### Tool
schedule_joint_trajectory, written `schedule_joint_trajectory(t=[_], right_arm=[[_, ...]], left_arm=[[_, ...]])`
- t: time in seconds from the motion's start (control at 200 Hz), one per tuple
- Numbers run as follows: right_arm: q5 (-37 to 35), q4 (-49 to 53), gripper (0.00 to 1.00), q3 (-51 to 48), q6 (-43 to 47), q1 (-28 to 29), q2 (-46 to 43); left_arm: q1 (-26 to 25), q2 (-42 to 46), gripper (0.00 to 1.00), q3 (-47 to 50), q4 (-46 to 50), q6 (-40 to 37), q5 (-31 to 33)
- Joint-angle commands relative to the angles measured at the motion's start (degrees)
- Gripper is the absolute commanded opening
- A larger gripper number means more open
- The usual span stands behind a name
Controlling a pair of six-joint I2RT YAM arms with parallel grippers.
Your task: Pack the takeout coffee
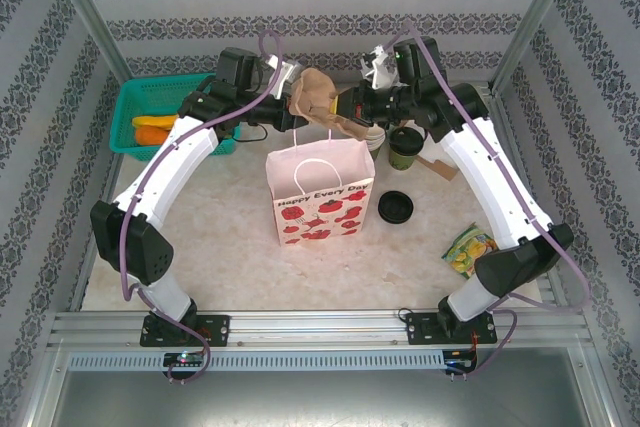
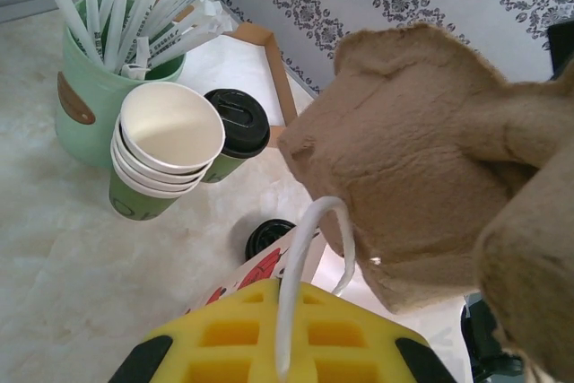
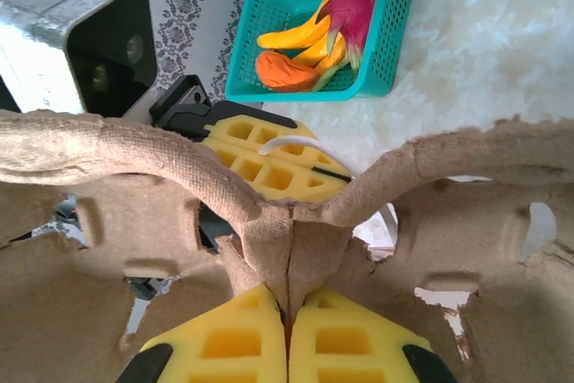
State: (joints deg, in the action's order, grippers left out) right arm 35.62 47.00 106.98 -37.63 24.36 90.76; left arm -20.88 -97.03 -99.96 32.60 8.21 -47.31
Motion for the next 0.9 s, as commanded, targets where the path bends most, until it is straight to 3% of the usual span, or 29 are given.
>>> schedule_joint_trajectory(t=[0.0,0.385,0.894], right_arm=[[4.43,-1.39,0.00,-0.56,-1.59,0.95,-2.51],[4.23,-4.26,0.00,-11.21,-5.52,1.48,-9.32],[9.05,-4.63,0.00,-17.06,-6.77,3.23,-7.04]], left_arm=[[-0.57,-0.70,0.00,-0.85,0.24,1.17,1.14],[-0.04,-1.21,0.00,-0.50,-0.93,2.85,2.02],[-0.08,-1.44,0.00,-0.83,-3.45,5.21,2.91]])
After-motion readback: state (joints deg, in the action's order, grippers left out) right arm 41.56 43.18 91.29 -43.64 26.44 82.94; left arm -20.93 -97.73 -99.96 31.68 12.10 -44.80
